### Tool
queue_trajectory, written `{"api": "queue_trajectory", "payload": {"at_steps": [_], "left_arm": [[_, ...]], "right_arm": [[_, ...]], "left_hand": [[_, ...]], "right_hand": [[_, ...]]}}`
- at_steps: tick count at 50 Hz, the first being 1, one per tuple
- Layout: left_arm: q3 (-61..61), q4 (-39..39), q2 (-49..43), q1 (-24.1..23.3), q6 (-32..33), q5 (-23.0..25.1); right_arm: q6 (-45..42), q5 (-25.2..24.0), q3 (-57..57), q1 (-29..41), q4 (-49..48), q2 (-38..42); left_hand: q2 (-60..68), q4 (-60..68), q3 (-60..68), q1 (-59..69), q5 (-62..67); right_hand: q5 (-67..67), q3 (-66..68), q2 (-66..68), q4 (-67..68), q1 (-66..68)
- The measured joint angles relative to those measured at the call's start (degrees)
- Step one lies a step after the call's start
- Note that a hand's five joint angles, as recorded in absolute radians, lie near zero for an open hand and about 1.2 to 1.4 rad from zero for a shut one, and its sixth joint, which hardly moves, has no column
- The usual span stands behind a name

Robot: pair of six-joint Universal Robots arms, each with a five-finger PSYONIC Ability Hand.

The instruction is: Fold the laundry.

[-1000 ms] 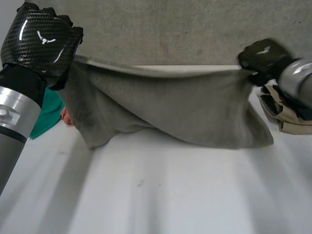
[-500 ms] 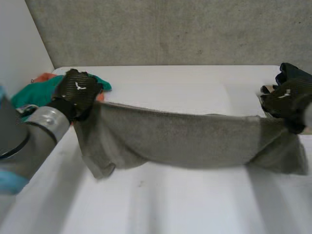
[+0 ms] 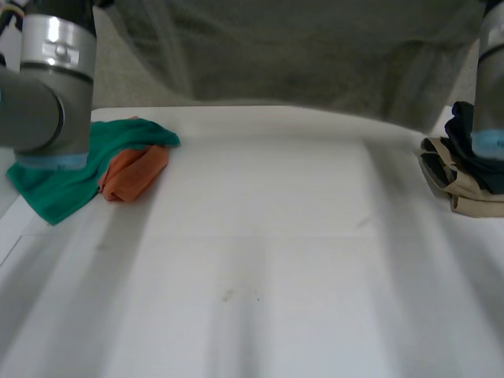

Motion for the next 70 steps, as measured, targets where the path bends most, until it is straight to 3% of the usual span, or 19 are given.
{"api": "queue_trajectory", "payload": {"at_steps": [11,16,21,28,33,36,39,41,45,54,58,61,65,70], "left_arm": [[-21.53,-5.76,4.89,1.72,-3.85,0.61],[-28.4,-6.24,4.67,2.42,-3.92,2.73],[-31.13,-6.18,3.62,3.04,-3.91,4.29],[-31.46,-6.53,2.42,4.15,-3.61,4.73],[-31.23,-7.7,3.18,5.22,-3.54,4.7],[-31.15,-8.54,3.75,5.81,-3.57,4.69],[-31.13,-9.09,4.13,6.1,-3.6,4.68],[-31.14,-9.82,4.53,6.31,-3.65,4.67],[-31.29,-11.76,5.19,6.22,-3.79,4.63],[-32.39,-23.46,9.42,6.12,-3.78,4.69],[-33.9,-31.36,13.49,6.51,-2.76,4.76],[-35.7,-40.61,18.09,7.51,-0.11,4.81],[-38.36,-55.41,23.66,9.52,7.26,5.04],[-40.55,-67.86,26.69,10.74,16.19,6.42]], "right_arm": [[7.19,-6.36,20.75,-0.47,11.43,-4.54],[13.97,-10.38,26.16,-2.41,15.78,-1.79],[19.8,-12.42,26.17,-4.46,17.09,4.42],[25.28,-12.98,21.56,-7.67,22.43,12.26],[29.5,-12.98,18.78,-10.57,27.41,13.93],[32.79,-13.05,17.53,-12.38,30.06,14.33],[34.77,-13.22,16.95,-13.45,31.51,14.42],[36.25,-13.55,16.6,-14.34,32.59,14.39],[36.36,-14.29,16.72,-14.71,33.09,14.13],[29.04,-16.92,20.51,-15.44,36.57,11.21],[18.65,-17.5,24.34,-17.22,42.19,6.01],[5.36,-16.79,29.04,-19.65,49.72,-0.43],[-11.08,-14.28,36.07,-24.31,58.74,-9.76],[-19.0,-12.97,40.31,-28.36,63.08,-16.32]], "left_hand": [[0.0,0.0,0.0,0.0,0.53],[0.0,0.0,0.0,0.0,0.53],[0.0,0.0,0.0,0.0,0.53],[0.0,0.0,0.0,0.0,0.54],[0.0,0.0,0.0,0.0,0.53],[0.0,0.0,0.0,0.0,0.54],[0.0,0.0,0.0,0.0,0.53],[0.0,0.0,0.0,0.0,0.54],[0.0,0.0,0.0,0.0,0.53],[0.0,0.0,0.0,0.0,0.53],[0.0,0.0,0.0,0.0,0.53],[0.0,0.0,0.0,0.0,0.53],[0.0,0.0,0.0,0.0,0.54],[0.0,0.0,0.0,0.0,0.5]], "right_hand": [[0.0,0.04,0.05,0.01,0.0],[0.0,0.04,0.05,0.01,0.0],[-4.45,-4.19,-3.34,-4.54,-1.08],[-25.72,-24.15,-23.85,-24.72,-20.9],[-30.86,-28.37,-26.82,-29.38,-24.75],[-30.58,-28.36,-26.82,-29.34,-24.75],[-20.69,-18.72,-17.48,-20.04,-15.29],[-8.19,-6.64,-5.36,-7.06,-3.4],[-2.55,-0.38,0.13,-0.48,-0.43],[-2.28,-0.24,0.13,-0.13,-0.43],[-2.28,-0.24,0.14,-0.05,-0.43],[-2.28,-0.24,0.14,-0.04,-0.43],[-2.27,-0.22,0.14,-0.02,-0.43],[-1.85,-0.05,0.13,-0.02,-0.41]]}}
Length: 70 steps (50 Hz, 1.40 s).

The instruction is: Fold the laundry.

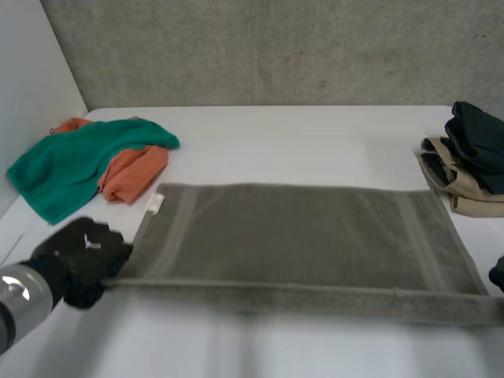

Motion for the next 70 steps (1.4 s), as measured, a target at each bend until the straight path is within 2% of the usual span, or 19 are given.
{"api": "queue_trajectory", "payload": {"at_steps": [3,6,11,16,23,26,33,34,35,37,38,39,40,41,47,50,55,62,70], "left_arm": [[-0.33,-2.63,0.17,0.32,3.31,1.83],[0.32,-1.26,-1.35,0.52,4.43,3.44],[4.18,7.67,-8.62,0.1,3.57,4.97],[10.11,17.07,-17.24,-1.29,0.06,4.98],[18.55,25.0,-27.5,-3.58,-4.09,2.15],[23.73,28.45,-32.59,-5.89,-4.91,-0.87],[31.49,33.29,-40.15,-8.63,-4.82,-5.23],[32.5,33.98,-41.21,-9.0,-4.79,-5.64],[33.13,34.41,-41.91,-9.31,-4.76,-5.86],[33.99,35.18,-42.95,-10.17,-4.65,-6.12],[34.26,35.53,-43.29,-10.67,-4.58,-6.2],[34.42,35.85,-43.54,-11.24,-4.52,-6.28],[34.44,35.92,-43.59,-11.4,-4.51,-6.31],[34.47,36.27,-43.7,-12.19,-4.44,-6.44],[32.75,36.41,-42.36,-13.97,-4.36,-8.59],[30.31,36.11,-40.0,-14.1,-4.57,-10.77],[24.82,35.88,-34.91,-13.84,-5.29,-12.33],[17.0,36.08,-28.32,-13.49,-6.0,-11.15],[13.83,36.18,-25.69,-13.44,-6.91,-9.6]], "right_arm": [[-0.45,-0.35,0.79,-0.84,0.41,-1.47],[0.58,-0.82,0.59,-0.27,-0.9,-1.2],[5.45,-0.92,-2.07,4.16,-8.84,3.26],[11.66,0.81,-6.8,9.62,-18.79,9.84],[15.07,5.11,-14.64,15.18,-30.09,18.73],[15.14,7.04,-19.6,17.19,-35.24,23.95],[14.88,8.21,-28.53,18.74,-40.21,32.16],[14.91,8.33,-29.84,19.0,-40.76,33.34],[14.96,8.47,-30.87,19.26,-41.18,34.28],[15.18,9.11,-32.2,19.92,-41.83,35.61],[15.36,9.66,-32.65,20.29,-42.09,36.06],[15.61,10.24,-32.92,20.66,-42.27,36.36],[15.75,10.48,-32.98,20.81,-42.31,36.44],[16.39,11.39,-32.95,21.37,-42.41,36.51],[20.32,13.12,-29.37,22.35,-41.85,33.31],[22.49,11.83,-25.28,22.13,-40.83,29.79],[24.75,6.85,-18.12,19.82,-37.57,24.81],[26.57,-1.93,-9.54,13.24,-32.88,20.74],[26.73,-5.65,-5.34,7.84,-32.94,20.43]], "left_hand": [[0.0,0.0,0.0,0.0,0.0],[0.0,0.0,0.0,0.0,0.0],[0.0,0.0,0.0,0.0,0.0],[0.0,0.0,0.0,0.0,0.0],[0.0,0.0,0.0,0.0,0.0],[0.0,0.0,0.0,0.0,0.0],[-1.27,-1.34,-1.22,-0.8,-0.75],[-11.16,-10.21,-9.96,-9.41,-8.56],[-11.16,-10.21,-9.96,-9.41,-8.56],[-34.44,-33.43,-33.73,-35.76,-31.04],[-34.44,-33.43,-33.73,-35.76,-31.04],[-46.75,-47.13,-45.9,-49.53,-44.58],[-46.75,-47.13,-45.9,-49.53,-44.58],[-56.26,-56.49,-55.59,-55.23,-53.34],[-56.96,-57.18,-56.33,-55.23,-53.69],[-56.96,-57.18,-56.33,-55.23,-53.7],[-56.96,-57.18,-56.33,-55.23,-53.7],[-56.96,-57.18,-56.33,-55.23,-53.7],[-56.96,-57.18,-56.33,-55.23,-53.7]], "right_hand": [[0.57,0.01,0.0,0.0,0.0],[0.8,0.01,0.0,-0.01,0.0],[1.08,0.01,0.0,0.01,0.0],[1.26,0.01,0.0,0.01,0.0],[1.26,0.02,0.0,0.0,0.0],[1.26,0.03,0.0,0.01,0.0],[-0.86,-2.1,-2.0,-2.22,-2.09],[-10.55,-12.92,-12.78,-11.98,-11.1],[-20.61,-21.7,-21.8,-21.79,-19.73],[-39.25,-39.14,-39.95,-39.03,-37.44],[-46.88,-47.15,-47.72,-47.14,-45.75],[-51.65,-52.64,-52.63,-52.74,-49.82],[-51.98,-53.03,-53.0,-53.13,-50.15],[-54.4,-55.89,-55.15,-55.94,-51.58],[-54.47,-56.04,-55.22,-56.29,-51.58],[-54.46,-56.04,-55.22,-56.29,-51.58],[-53.91,-55.58,-54.98,-55.89,-51.33],[-47.89,-49.81,-49.12,-50.11,-46.39],[-42.91,-44.99,-44.79,-45.35,-41.19]]}}
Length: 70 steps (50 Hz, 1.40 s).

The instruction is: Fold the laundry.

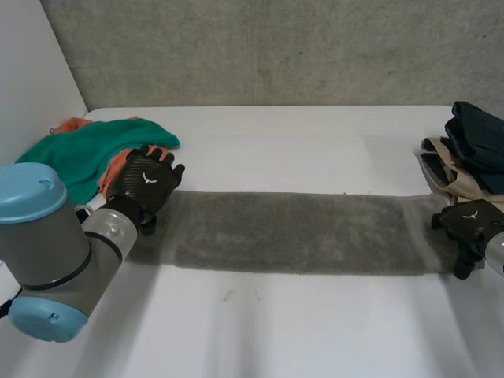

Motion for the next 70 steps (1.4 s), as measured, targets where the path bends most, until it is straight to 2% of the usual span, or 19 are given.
{"api": "queue_trajectory", "payload": {"at_steps": [3,5,7,13,17,21,24,29,37,38,42,46,48,51,54,55,63,68,70], "left_arm": [[-0.21,-0.03,0.11,0.0,-1.0,0.13],[-0.19,-0.06,0.1,-0.04,-1.79,0.13],[-0.16,-0.1,0.23,-0.09,-2.52,0.1],[-0.45,-0.21,2.29,-0.17,-3.59,0.0],[-1.14,-0.26,4.98,-0.11,-3.74,0.01],[-1.65,-0.27,7.31,-0.05,-4.13,0.03],[-1.83,-0.28,8.45,-0.01,-4.9,0.04],[-1.91,-0.27,9.59,0.06,-6.84,0.03],[-1.88,-0.27,10.53,0.06,-8.71,-0.02],[-1.88,-0.27,10.6,0.03,-8.76,-0.02],[-1.89,-0.27,10.71,-0.21,-8.78,0.0],[-1.92,-0.27,10.62,-0.52,-8.75,0.03],[-1.87,-0.25,10.45,-0.71,-8.73,0.04],[-1.6,-0.21,10.18,-1.12,-8.72,0.04],[-1.08,-0.09,9.86,-1.85,-8.7,0.05],[-0.75,-0.01,9.67,-2.29,-8.69,0.04],[2.09,0.29,7.72,-6.18,-8.66,0.0],[3.8,0.35,5.94,-8.98,-8.7,-0.09],[4.03,0.35,5.6,-9.48,-8.7,-0.11]], "right_arm": [[-0.29,-0.5,0.57,-1.07,-1.2,0.29],[-0.49,-0.53,0.6,-1.69,-2.35,0.58],[-0.69,0.02,0.51,-2.55,-3.83,0.83],[-2.23,4.64,0.67,-5.73,-7.85,-1.02],[-6.83,7.67,1.14,-8.88,-9.28,-4.95],[-12.86,8.84,1.14,-12.05,-9.83,-7.84],[-15.31,8.84,0.68,-11.35,-10.13,-9.14],[-14.9,7.82,-0.84,-2.23,-11.97,-10.45],[-9.01,2.18,-2.35,23.51,-21.93,-9.4],[-8.59,0.56,-2.45,27.7,-24.0,-8.02],[-8.73,-3.85,-2.98,37.27,-28.75,-2.17],[-10.31,-6.91,-3.68,43.86,-31.23,4.71],[-11.32,-7.29,-3.91,45.76,-31.6,7.59],[-12.13,-6.36,-3.66,46.92,-31.39,9.82],[-10.97,-3.85,-2.47,46.79,-30.88,8.94],[-9.61,-2.53,-1.69,46.25,-30.64,7.52],[7.61,4.61,4.01,36.57,-24.35,-5.65],[16.13,5.47,7.05,29.49,-13.29,-8.67],[16.36,5.44,7.78,28.2,-11.69,-8.68]], "left_hand": [[0.0,0.0,0.0,0.0,0.0],[0.0,0.0,0.0,0.0,0.0],[0.0,0.0,0.0,0.0,0.0],[0.0,0.0,0.0,0.0,0.0],[0.0,0.0,0.0,0.0,0.0],[0.0,0.0,0.0,0.0,0.0],[0.0,0.0,0.0,0.0,0.01],[0.0,0.0,0.0,0.0,0.0],[0.0,0.0,0.0,0.0,0.0],[0.0,0.0,0.0,0.0,0.0],[0.0,0.0,0.0,0.0,0.0],[0.0,0.0,0.0,0.0,0.0],[0.0,0.0,0.0,0.0,0.0],[0.0,0.0,0.0,0.0,0.0],[0.0,0.0,0.0,0.0,0.0],[0.0,0.0,0.0,0.0,0.0],[-0.01,0.0,0.0,0.0,0.0],[-0.01,0.0,0.0,0.0,0.0],[0.0,0.0,0.0,0.0,0.0]], "right_hand": [[11.1,12.7,13.01,12.73,12.34],[30.36,31.74,32.98,31.63,31.61],[40.97,42.56,43.88,42.55,40.05],[42.23,44.58,44.7,45.1,40.06],[42.36,44.58,44.7,45.13,40.06],[42.62,44.58,44.7,45.14,40.06],[42.78,44.58,44.7,45.25,40.06],[42.88,44.79,44.7,45.36,40.06],[42.95,44.84,44.7,45.37,40.06],[42.95,44.84,44.7,45.37,40.06],[42.96,44.84,44.7,45.37,40.06],[42.86,44.84,44.7,45.37,40.06],[36.92,37.78,38.22,37.97,36.01],[13.4,14.91,13.38,14.98,12.74],[-7.78,-6.05,-6.53,-6.07,-7.3],[-10.83,-9.61,-9.47,-9.51,-9.96],[-11.57,-11.11,-10.4,-11.14,-10.3],[-11.57,-11.11,-10.4,-11.14,-10.3],[-11.57,-11.11,-10.41,-11.14,-10.3]]}}
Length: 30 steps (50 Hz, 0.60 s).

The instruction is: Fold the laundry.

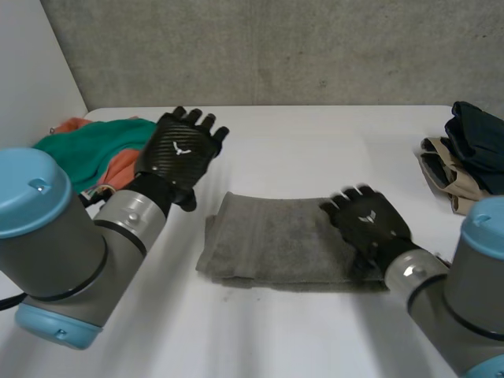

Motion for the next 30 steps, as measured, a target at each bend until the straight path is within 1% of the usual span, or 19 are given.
{"api": "queue_trajectory", "payload": {"at_steps": [1,2,3,4,5,6,9,12,16,20,21,22,23,24,25,26,28,29,30], "left_arm": [[0.29,0.0,-0.5,-0.72,-0.01,-0.04],[0.39,0.0,-0.7,-1.03,-0.01,-0.06],[0.47,0.0,-0.92,-1.34,-0.01,-0.08],[0.5,0.0,-1.0,-1.45,-0.01,-0.09],[0.53,-0.01,-1.23,-1.72,-0.01,-0.15],[0.51,-0.03,-1.35,-1.83,-0.01,-0.19],[0.37,-0.09,-1.46,-1.95,-0.01,-0.3],[0.08,-0.18,-1.32,-1.94,0.0,-0.45],[-0.21,-0.35,-0.82,-1.82,0.03,-0.61],[-0.43,-0.49,0.28,-1.44,0.06,-0.81],[-0.49,-0.52,0.62,-1.25,0.05,-0.86],[-0.49,-0.52,0.67,-1.22,0.05,-0.87],[-0.57,-0.55,1.01,-0.95,-0.04,-0.92],[-0.6,-0.55,1.14,-0.83,-0.12,-0.93],[-0.64,-0.56,1.32,-0.64,-0.35,-0.96],[-0.66,-0.56,1.41,-0.49,-0.63,-0.97],[-0.65,-0.57,1.5,-0.29,-1.45,-1.0],[-0.62,-0.56,1.51,-0.22,-1.89,-1.01],[-0.54,-0.56,1.49,-0.13,-2.76,-1.01]], "right_arm": [[-0.5,-0.04,0.94,-1.7,1.6,0.12],[-1.32,-0.01,1.55,-2.82,2.34,0.32],[-2.66,0.05,2.21,-4.14,2.87,0.7],[-3.45,0.1,2.46,-4.77,2.99,0.91],[-5.57,0.29,2.91,-6.24,2.86,1.46],[-7.0,0.5,3.07,-7.1,2.49,1.83],[-10.32,1.5,2.82,-8.72,0.61,2.6],[-13.47,3.69,1.34,-8.68,-2.71,2.72],[-15.96,5.62,-1.53,-3.66,-6.5,1.89],[-17.43,5.21,-4.68,6.59,-11.35,2.08],[-17.67,4.3,-5.36,9.94,-12.84,2.81],[-17.71,4.04,-5.48,10.69,-13.14,3.04],[-17.88,2.67,-5.94,13.98,-14.42,4.32],[-17.93,1.82,-6.2,15.67,-15.06,5.17],[-17.92,0.44,-6.54,18.05,-15.82,6.71],[-17.85,-0.6,-6.75,19.66,-16.22,8.02],[-17.56,-1.87,-7.05,21.51,-16.53,9.93],[-17.2,-2.15,-7.15,22.05,-16.51,10.62],[-16.34,-2.21,-7.29,22.54,-16.4,11.41]], "left_hand": [[0.0,0.0,0.0,0.0,0.0],[0.0,0.0,0.0,0.0,0.0],[0.0,0.0,0.0,0.0,0.0],[0.0,0.0,0.0,0.0,0.0],[0.0,0.0,0.0,0.0,0.0],[0.0,0.0,0.0,0.0,0.0],[0.0,0.0,0.0,0.0,0.0],[0.0,0.0,0.0,0.0,0.0],[0.0,0.0,0.0,0.0,0.0],[0.0,0.0,0.0,0.0,0.01],[0.0,0.0,0.0,0.0,0.01],[0.0,0.0,0.0,0.0,0.01],[0.0,0.0,0.0,0.0,0.0],[0.0,0.0,0.0,0.0,0.0],[0.0,0.0,0.0,0.0,0.0],[0.0,0.0,0.0,0.0,0.0],[0.0,0.0,0.0,0.0,0.0],[0.0,0.0,0.0,0.0,0.0],[0.0,0.0,0.0,0.0,0.0]], "right_hand": [[1.46,1.76,1.65,1.79,1.03],[6.68,7.59,7.38,6.5,6.27],[18.02,17.78,17.82,17.72,17.9],[23.77,23.61,23.85,23.49,22.77],[37.84,39.22,40.12,38.95,38.44],[47.48,48.01,49.07,47.83,45.36],[53.63,55.05,55.14,55.13,48.17],[54.37,55.83,55.16,56.21,48.17],[54.7,55.9,55.16,56.27,48.17],[54.95,55.9,55.16,56.3,48.17],[54.97,55.9,55.16,56.3,48.17],[55.02,55.9,55.16,56.3,48.17],[55.21,55.9,55.16,56.3,48.17],[55.16,55.83,55.1,56.2,48.17],[49.3,49.89,49.31,50.1,43.15],[39.14,39.78,38.92,40.02,34.04],[21.83,21.93,20.59,22.13,17.55],[16.49,16.73,15.45,16.92,13.17],[7.37,8.8,7.82,8.81,5.8]]}}
